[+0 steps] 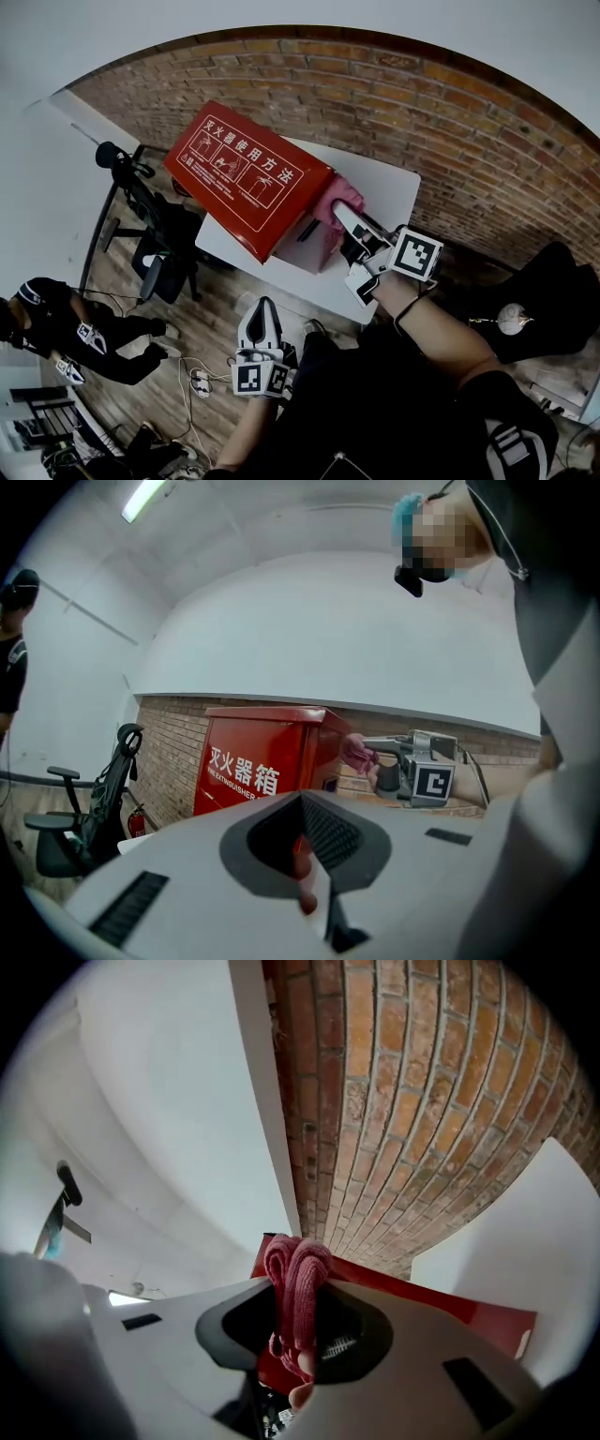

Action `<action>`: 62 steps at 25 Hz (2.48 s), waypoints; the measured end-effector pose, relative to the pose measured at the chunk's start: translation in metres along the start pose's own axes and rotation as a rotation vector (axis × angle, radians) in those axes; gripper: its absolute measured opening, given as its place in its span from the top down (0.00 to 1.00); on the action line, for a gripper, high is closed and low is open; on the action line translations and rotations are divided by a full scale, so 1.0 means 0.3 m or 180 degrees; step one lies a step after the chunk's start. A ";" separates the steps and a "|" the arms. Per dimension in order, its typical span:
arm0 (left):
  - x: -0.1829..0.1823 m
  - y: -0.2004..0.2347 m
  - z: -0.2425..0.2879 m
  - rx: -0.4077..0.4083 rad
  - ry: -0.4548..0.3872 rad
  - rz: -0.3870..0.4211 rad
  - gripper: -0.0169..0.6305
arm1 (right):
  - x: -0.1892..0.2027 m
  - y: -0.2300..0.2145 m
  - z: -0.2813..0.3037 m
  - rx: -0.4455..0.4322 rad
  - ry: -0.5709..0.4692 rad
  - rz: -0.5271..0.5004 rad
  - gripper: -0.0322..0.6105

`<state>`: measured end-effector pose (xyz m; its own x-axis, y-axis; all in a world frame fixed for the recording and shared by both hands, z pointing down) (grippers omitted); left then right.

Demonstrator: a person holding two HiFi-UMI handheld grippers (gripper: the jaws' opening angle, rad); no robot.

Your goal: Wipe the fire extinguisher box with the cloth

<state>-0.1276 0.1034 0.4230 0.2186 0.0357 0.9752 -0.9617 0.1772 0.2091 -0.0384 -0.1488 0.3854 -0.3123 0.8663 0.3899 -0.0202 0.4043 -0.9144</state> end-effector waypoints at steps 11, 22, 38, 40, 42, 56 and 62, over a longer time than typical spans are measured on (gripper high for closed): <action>0.043 -0.044 -0.026 -0.0209 -0.0072 -0.0051 0.93 | 0.008 -0.073 0.020 -0.0027 0.0262 0.0184 0.79; 0.060 -0.046 -0.056 -0.0259 -0.0014 -0.0085 0.93 | 0.052 -0.187 -0.003 0.0315 0.0333 0.0212 0.79; 0.070 -0.056 -0.101 -0.0363 0.0025 -0.0057 0.93 | 0.110 -0.344 -0.022 0.0650 0.0476 0.0207 0.79; 0.072 -0.057 -0.106 -0.0378 0.0024 -0.0055 0.93 | 0.115 -0.358 -0.022 0.0670 0.0492 0.0208 0.79; 0.074 -0.060 -0.108 -0.0393 0.0022 -0.0052 0.93 | 0.117 -0.369 -0.023 0.0680 0.0503 0.0209 0.79; 0.053 -0.068 -0.093 -0.0378 -0.0071 -0.0046 0.93 | 0.175 -0.494 -0.034 0.0884 0.0572 0.0388 0.79; 0.054 -0.068 -0.092 -0.0400 -0.0046 -0.0004 0.93 | 0.202 -0.555 -0.039 0.0941 0.0589 0.0443 0.79</action>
<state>-0.0998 0.1274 0.4325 0.2166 0.0215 0.9760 -0.9329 0.2993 0.2005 -0.0428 -0.1603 0.5625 -0.1550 0.9563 0.2479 -0.2713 0.2001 -0.9415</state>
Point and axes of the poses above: the fingertips, and each gripper's own axes: z forward along the fingers, y to its left, x out of its underside, the point moved 3 cm from there along -z, backward along the fingers, and after that the axes turned 7 degrees about x, right-handed, at the moved point
